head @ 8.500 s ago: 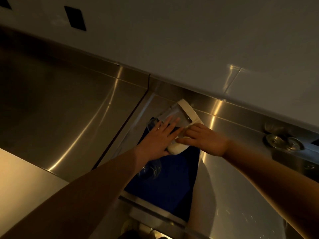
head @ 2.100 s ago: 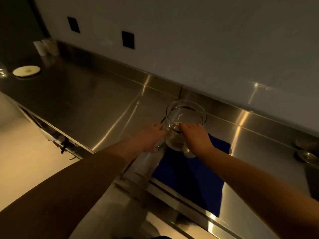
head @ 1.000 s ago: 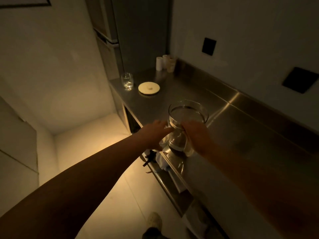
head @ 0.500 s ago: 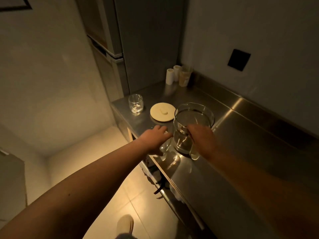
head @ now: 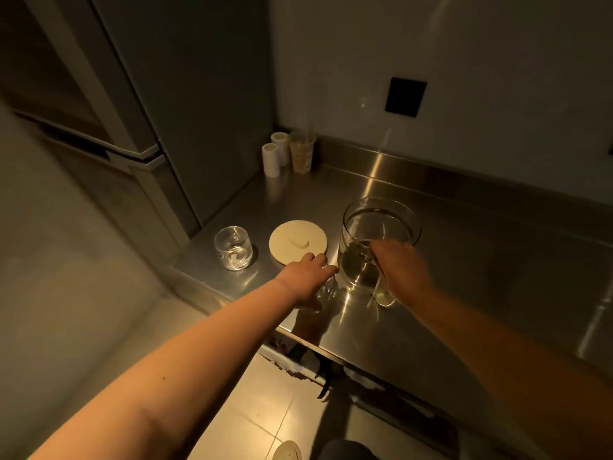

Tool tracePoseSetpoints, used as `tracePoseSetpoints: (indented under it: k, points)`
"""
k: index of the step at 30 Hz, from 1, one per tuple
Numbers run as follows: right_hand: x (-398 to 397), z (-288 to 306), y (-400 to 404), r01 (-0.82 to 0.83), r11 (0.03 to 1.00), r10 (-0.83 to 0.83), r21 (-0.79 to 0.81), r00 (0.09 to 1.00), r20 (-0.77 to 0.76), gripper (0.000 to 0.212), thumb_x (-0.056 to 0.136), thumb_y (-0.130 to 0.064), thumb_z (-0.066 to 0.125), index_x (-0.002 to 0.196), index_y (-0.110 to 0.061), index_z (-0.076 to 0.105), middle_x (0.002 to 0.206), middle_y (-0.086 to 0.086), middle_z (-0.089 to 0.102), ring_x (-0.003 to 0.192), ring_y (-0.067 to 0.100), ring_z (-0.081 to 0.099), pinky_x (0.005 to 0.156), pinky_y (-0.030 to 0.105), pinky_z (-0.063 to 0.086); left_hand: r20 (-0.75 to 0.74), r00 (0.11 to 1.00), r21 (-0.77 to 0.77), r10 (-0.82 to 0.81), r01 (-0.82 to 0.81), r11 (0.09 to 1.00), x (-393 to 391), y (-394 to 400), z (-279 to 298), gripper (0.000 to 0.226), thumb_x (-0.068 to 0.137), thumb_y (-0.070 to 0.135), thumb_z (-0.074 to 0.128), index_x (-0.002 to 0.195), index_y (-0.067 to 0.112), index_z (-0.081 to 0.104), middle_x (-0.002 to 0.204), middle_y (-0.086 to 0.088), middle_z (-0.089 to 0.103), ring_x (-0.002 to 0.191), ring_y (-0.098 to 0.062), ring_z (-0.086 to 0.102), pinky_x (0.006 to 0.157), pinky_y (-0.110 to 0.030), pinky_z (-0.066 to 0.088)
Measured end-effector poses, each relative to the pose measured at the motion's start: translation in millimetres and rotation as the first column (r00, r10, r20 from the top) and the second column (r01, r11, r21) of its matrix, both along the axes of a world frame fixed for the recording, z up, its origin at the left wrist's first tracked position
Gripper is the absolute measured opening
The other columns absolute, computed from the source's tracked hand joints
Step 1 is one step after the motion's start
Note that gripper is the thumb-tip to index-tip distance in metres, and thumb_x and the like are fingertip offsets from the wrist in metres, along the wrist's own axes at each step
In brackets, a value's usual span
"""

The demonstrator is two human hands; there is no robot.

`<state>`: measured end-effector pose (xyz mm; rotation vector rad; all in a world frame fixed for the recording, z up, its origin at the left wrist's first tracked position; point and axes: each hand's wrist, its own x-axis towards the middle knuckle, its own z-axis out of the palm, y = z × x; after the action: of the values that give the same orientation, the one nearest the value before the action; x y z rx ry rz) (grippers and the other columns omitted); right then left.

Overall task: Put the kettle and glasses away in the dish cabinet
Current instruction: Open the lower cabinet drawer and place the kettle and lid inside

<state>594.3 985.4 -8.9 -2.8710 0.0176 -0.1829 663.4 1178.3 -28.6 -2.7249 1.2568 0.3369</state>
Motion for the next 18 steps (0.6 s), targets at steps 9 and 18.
tracePoseSetpoints:
  k: [9, 18]
  points:
    - [5.7, 0.3, 6.7, 0.05, 0.999, -0.05, -0.006, 0.999, -0.009, 0.025, 0.082, -0.015, 0.069, 0.105, -0.017, 0.059, 0.102, 0.002, 0.063, 0.096, 0.017, 0.059, 0.085, 0.032, 0.051, -0.007, 0.999, -0.018, -0.043, 0.042, 0.999, 10.6, -4.9, -7.5, 0.086, 0.074, 0.038, 0.076, 0.144, 0.024, 0.027, 0.141, -0.009, 0.034, 0.124, -0.028, 0.037, 0.088, -0.038, 0.049]
    - [11.3, -8.9, 6.8, 0.072, 0.997, -0.072, -0.011, 0.997, 0.016, 0.027, 0.075, -0.016, 0.076, 0.096, -0.02, 0.061, 0.095, -0.001, 0.063, 0.092, 0.015, 0.059, 0.081, 0.032, 0.051, 0.013, 0.999, -0.022, -0.04, 0.04, 0.999, 8.6, -4.8, -16.0, 0.088, 0.077, 0.033, 0.074, 0.146, 0.023, 0.021, 0.147, -0.009, 0.027, 0.129, -0.029, 0.031, 0.089, -0.038, 0.05]
